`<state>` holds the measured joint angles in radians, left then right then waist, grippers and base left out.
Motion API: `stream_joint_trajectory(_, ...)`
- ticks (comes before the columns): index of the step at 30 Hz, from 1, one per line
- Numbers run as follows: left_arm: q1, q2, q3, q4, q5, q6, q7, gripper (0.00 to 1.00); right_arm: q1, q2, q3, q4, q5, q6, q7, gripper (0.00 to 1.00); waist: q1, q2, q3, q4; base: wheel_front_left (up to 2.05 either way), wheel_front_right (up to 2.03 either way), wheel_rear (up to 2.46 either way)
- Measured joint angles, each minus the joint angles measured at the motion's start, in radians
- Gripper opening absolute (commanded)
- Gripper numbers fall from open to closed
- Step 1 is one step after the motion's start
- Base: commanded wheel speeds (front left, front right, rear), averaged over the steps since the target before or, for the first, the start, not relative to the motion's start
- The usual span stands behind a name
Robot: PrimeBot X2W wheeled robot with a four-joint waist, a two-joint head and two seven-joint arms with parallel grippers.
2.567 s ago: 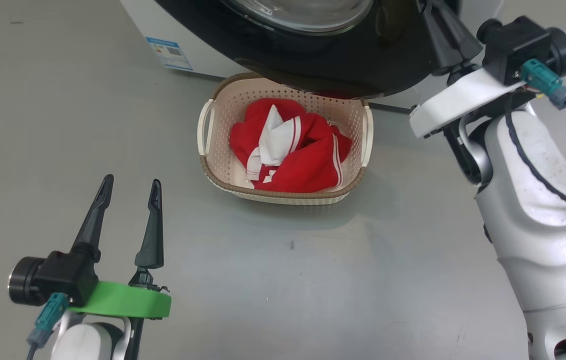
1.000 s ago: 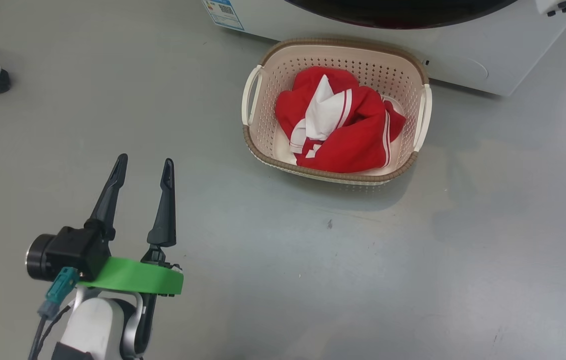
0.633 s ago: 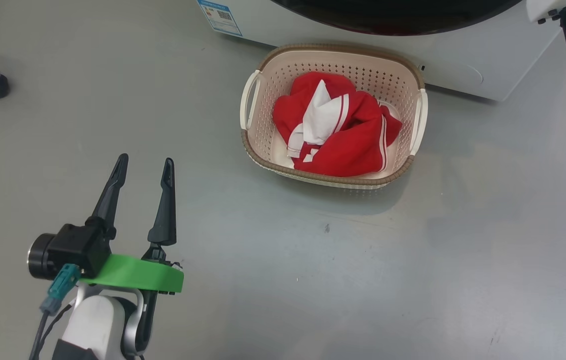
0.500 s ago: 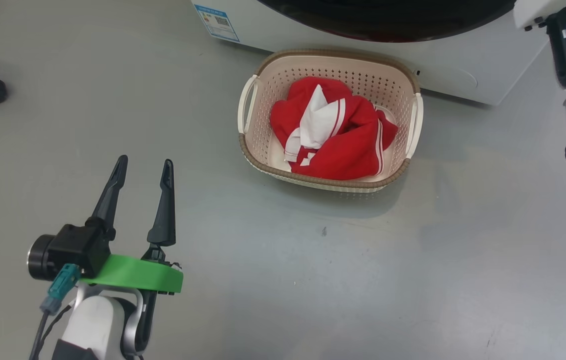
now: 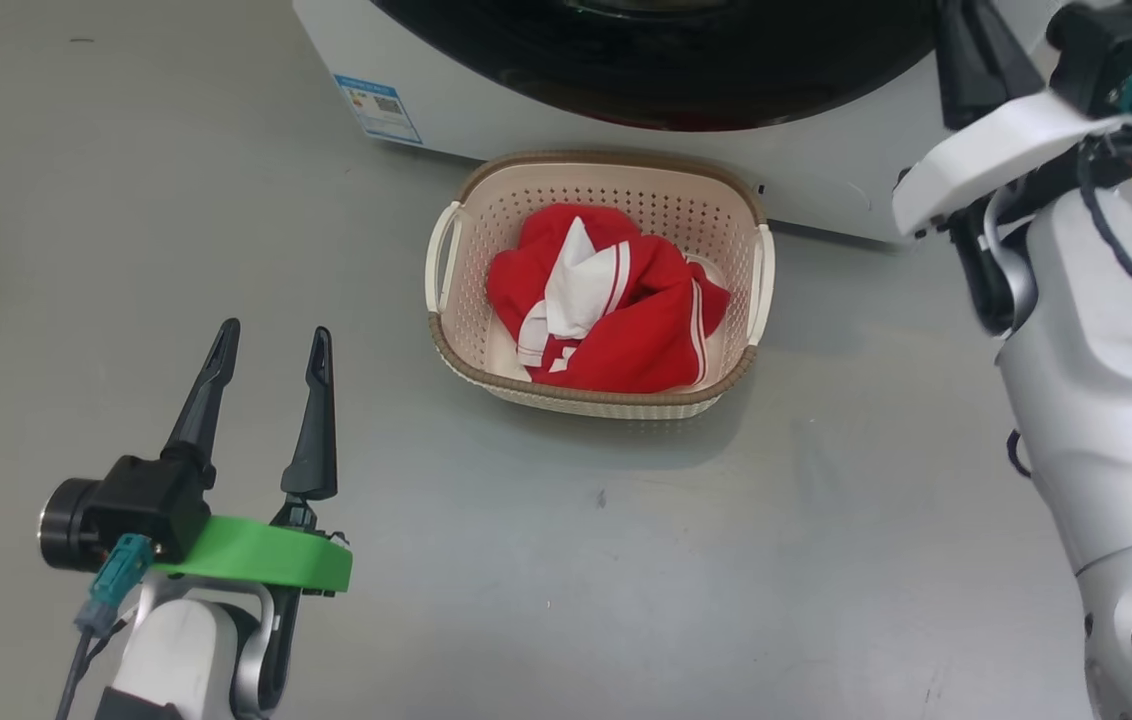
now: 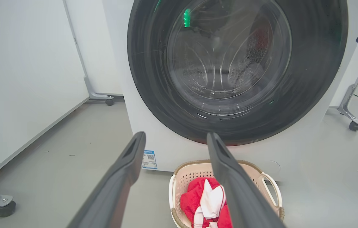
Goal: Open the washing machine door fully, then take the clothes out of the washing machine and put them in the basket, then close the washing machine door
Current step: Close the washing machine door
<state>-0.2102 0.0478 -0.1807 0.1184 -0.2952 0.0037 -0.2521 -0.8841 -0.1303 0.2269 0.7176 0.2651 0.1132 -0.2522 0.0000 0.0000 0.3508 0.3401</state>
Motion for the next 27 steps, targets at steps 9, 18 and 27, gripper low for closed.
stream_joint_trajectory(9,0.054,0.029,0.012,0.005,0.01,0.001,0.0,1.0,0.156,0.04,-0.043,-0.111,0.045,0.0,0.0,1.0,0.0,0.0,-0.054,-0.077,0.0,0.0,0.0)
stream_joint_trajectory(18,0.09,0.039,0.012,0.001,0.015,0.0,0.0,1.0,0.34,0.061,-0.05,-0.164,0.06,-0.002,0.0,1.0,0.0,0.0,-0.104,-0.149,0.0,0.0,0.0)
stream_joint_trajectory(27,0.14,0.042,0.005,-0.001,0.016,0.0,0.0,1.0,0.499,0.068,-0.026,-0.234,0.054,-0.003,0.0,1.0,0.0,0.0,-0.159,-0.225,0.0,0.0,0.0)
